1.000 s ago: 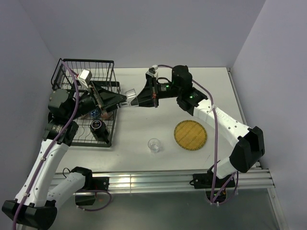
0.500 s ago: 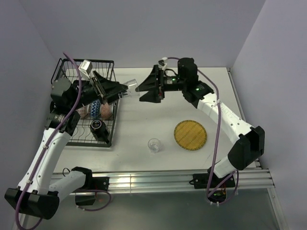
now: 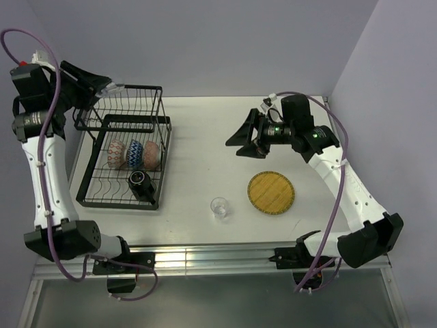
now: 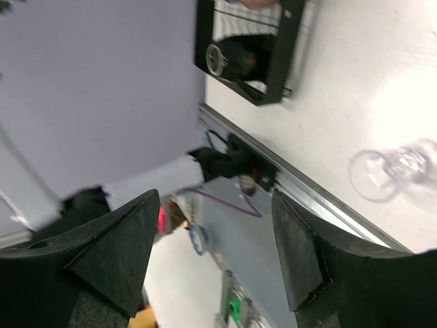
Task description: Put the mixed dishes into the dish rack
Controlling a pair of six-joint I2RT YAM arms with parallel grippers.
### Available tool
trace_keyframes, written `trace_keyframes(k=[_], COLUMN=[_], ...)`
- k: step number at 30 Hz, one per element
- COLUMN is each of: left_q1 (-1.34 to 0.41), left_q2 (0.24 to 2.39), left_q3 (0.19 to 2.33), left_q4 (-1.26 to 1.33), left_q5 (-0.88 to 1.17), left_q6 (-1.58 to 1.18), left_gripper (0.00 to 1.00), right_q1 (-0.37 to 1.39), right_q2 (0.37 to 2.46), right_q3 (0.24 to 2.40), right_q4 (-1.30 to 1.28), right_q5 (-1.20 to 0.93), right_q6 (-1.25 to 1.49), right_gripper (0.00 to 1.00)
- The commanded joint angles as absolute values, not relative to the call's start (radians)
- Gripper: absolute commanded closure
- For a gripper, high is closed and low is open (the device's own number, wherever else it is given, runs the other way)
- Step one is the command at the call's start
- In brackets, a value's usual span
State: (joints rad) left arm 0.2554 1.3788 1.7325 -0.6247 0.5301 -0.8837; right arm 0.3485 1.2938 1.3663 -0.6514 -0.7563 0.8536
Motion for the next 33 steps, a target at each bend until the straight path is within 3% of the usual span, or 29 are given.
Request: trace_keyframes(k=[1,19,33], left_q1=[0.287,0.262,0.242], left_q2=[1.449,1.919,1.993], left_q3=[1.868,2.427,2.41], left_q4=[-0.853,-1.219,-1.25], left_q5=[0.318,0.077,-0.027], left_q6=[-0.697,-0.542,-0.515], left_gripper=[1.0,1.0,0.97], right_q1=[0.365,0.388,0.388], right_q2=[1.24,1.262,1.267], right_q3=[1.338,1.241,1.21], right_q4=[-0.775,-0.796,-0.816], right_q5=[-0.692,-0.709,-0.644], right_q6=[0.73,0.666,0.644], right_gripper=[0.27,0.29,0.3])
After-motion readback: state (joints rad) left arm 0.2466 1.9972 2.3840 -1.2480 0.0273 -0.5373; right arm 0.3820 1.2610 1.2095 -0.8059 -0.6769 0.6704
